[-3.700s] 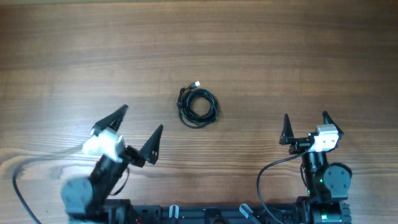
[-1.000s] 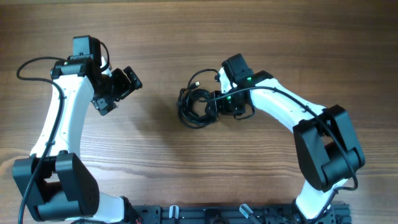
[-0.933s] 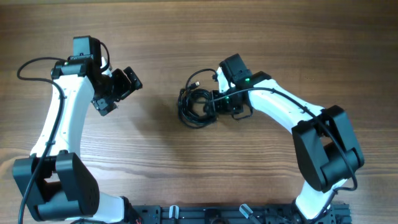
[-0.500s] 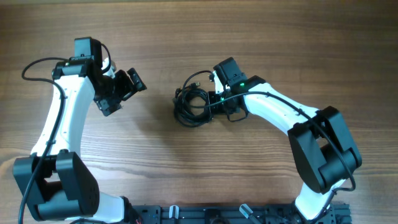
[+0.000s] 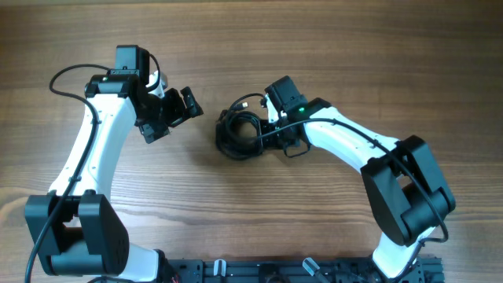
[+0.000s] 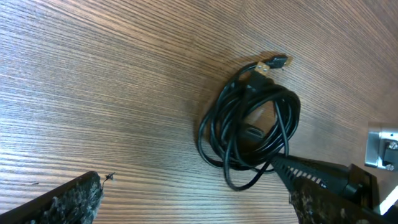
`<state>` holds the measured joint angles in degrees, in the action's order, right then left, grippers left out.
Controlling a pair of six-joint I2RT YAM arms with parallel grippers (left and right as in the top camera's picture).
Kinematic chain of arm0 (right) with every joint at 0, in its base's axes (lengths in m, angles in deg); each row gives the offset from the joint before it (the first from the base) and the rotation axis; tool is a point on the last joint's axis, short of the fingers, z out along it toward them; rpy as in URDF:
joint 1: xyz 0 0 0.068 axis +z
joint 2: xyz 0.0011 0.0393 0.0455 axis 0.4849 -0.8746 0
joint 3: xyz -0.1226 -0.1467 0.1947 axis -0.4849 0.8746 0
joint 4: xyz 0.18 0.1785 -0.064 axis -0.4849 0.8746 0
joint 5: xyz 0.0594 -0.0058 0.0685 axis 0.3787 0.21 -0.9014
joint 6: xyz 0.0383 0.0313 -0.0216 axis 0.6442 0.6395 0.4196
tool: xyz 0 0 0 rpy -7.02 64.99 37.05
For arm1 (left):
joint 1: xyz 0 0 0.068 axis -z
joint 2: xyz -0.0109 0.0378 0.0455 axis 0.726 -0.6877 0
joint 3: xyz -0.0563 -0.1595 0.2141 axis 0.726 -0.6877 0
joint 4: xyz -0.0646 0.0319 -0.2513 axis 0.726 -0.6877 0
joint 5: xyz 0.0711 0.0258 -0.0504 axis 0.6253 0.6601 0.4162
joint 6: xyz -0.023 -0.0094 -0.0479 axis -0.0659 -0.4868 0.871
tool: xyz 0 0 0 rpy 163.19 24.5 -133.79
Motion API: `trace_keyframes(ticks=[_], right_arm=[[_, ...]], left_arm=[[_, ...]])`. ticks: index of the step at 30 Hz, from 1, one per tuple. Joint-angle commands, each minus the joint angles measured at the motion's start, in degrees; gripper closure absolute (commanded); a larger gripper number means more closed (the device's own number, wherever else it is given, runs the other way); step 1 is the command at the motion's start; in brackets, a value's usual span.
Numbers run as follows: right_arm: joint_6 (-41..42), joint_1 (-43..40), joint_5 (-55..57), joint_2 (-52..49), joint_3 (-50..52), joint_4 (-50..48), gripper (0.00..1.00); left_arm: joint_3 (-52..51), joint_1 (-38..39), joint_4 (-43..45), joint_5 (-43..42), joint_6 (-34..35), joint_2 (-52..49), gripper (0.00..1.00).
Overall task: Untangle cables
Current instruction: 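Grasp the cable coil with the right gripper and lift it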
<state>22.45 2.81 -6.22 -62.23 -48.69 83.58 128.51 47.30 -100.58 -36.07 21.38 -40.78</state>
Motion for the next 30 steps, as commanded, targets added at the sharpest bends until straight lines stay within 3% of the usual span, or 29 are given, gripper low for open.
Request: trace_keyframes(ticks=[1,5,11,17,19,20,21,23,25,27,30], right_arm=[[1.22,-0.07,-7.58,1.51,-3.13,-0.31,0.96],[1.75,-0.33,-10.05,8.92,-8.55,0.37,0.96],[11.3,-0.37,-10.03,20.92,-9.31,-2.14,0.96],[15.39,-0.37,-17.53,23.37,-9.29,-5.68,0.96],[15.69,-0.37,-17.53,23.39,-9.29,-5.7,0.96],[16.09,-0.37,-17.51,23.39,-9.29,-5.7,0.96],[16.06,-0.39,-17.49,23.39,-9.29,-5.75,0.96],[16.0,-0.52,-17.49,23.39,-9.29,-6.08,0.96],[15.54,-1.95,-17.51,23.39,-9.29,-6.01,0.96],[14.36,-2.95,-17.44,23.52,-9.29,-5.4,0.96],[13.11,-3.41,-14.49,24.02,-9.29,-2.56,0.96]], left_arm=[[-0.7,0.28,-0.74,-1.05,-1.14,-0.66,0.0],[-0.7,1.36,-1.31,-8.48,-1.11,-0.66,0.0],[-0.7,5.38,0.0,-7.61,-1.09,-0.66,0.0],[-0.7,9.35,2.84,-8.2,0.63,-0.66,0.0],[-0.7,10.29,3.26,-6.99,0.66,-0.7,0.15],[-0.7,10.45,3.15,-4.28,1.64,-0.7,0.33],[-0.7,10.45,2.89,-1.86,2.56,-0.7,0.41],[-0.7,10.36,1.81,4.94,5.07,-0.7,0.44],[-0.7,10.36,-1.36,16.85,9.7,-0.74,0.6],[-0.7,10.36,-2.64,21.29,11.3,-0.74,0.71],[-0.7,10.21,-3.15,23.85,13.03,-0.74,0.76]])
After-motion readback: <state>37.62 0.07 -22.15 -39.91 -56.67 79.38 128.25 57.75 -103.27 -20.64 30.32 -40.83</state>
